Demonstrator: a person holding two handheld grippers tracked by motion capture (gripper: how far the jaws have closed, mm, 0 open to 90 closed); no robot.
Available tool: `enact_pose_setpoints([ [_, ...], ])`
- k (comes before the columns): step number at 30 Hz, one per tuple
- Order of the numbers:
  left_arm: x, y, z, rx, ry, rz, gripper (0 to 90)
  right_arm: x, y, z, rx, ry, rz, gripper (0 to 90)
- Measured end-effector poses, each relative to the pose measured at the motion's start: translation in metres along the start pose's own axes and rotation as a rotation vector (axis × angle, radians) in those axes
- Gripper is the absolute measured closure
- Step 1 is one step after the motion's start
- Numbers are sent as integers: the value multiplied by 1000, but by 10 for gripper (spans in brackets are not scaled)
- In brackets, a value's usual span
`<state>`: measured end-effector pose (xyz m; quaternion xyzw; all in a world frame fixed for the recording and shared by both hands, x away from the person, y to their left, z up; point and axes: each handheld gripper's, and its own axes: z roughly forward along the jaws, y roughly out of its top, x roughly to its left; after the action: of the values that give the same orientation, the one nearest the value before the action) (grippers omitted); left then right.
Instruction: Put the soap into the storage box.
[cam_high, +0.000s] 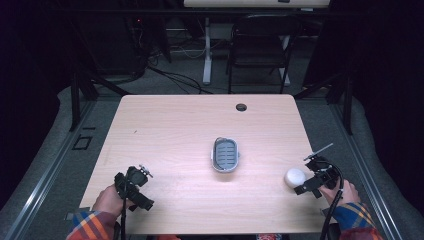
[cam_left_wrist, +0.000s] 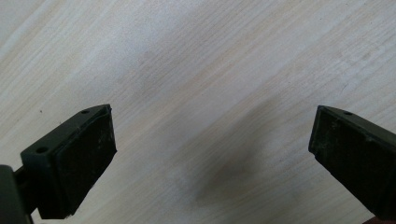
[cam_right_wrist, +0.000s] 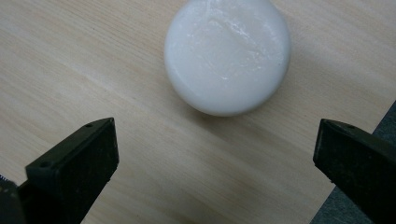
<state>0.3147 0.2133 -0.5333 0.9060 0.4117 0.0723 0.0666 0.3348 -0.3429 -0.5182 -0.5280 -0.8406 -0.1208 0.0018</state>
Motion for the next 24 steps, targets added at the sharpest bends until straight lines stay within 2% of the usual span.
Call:
enact_pose_setpoints([
  [6,0,0,0,0,-4,2,5,2,2,2,17,11,-15,0],
  [9,0,0,1,-2,-4,-1,4,4,4,3,22,-16,-26,0],
  [17,0,0,1,1,-8,1,4,7,11,2,28,-46,-38,0],
  [20,0,0,1,2,-5,2,4,8,12,2,23,-43,-43,0],
  [24,0,0,1,2,-6,2,4,8,15,2,28,-68,-60,0],
])
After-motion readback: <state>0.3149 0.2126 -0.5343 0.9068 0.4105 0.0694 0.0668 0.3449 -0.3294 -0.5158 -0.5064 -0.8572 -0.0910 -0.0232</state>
